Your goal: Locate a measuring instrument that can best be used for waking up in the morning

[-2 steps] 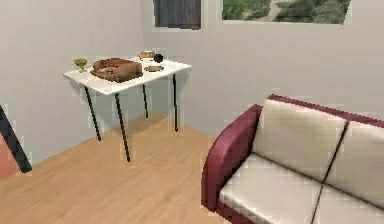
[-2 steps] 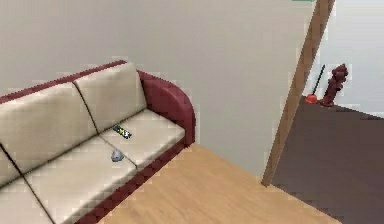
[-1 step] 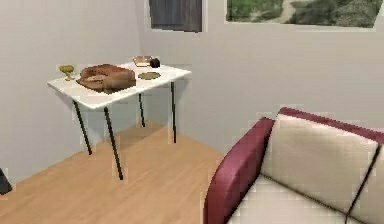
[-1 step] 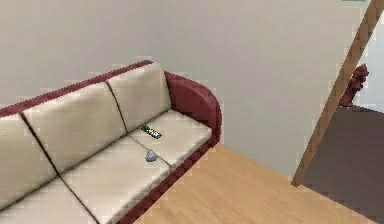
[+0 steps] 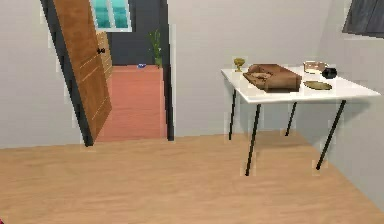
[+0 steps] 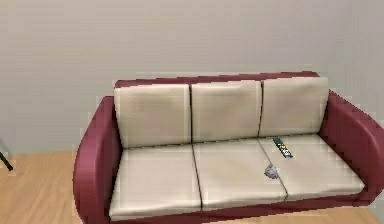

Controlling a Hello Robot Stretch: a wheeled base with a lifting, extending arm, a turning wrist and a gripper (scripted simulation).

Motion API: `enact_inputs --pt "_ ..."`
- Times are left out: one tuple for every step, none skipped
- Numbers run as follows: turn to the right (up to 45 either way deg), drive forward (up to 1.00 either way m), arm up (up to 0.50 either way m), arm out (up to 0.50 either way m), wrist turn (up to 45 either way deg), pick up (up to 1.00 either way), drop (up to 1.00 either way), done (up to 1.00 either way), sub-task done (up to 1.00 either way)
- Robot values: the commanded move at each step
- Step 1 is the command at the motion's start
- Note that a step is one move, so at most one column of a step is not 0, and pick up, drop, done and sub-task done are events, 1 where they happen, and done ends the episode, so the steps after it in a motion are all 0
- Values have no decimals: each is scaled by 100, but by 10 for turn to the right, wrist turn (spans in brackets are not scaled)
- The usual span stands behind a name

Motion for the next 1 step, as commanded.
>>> enact_inputs --pt "-60 0 0 0 0 0 0 0 0"
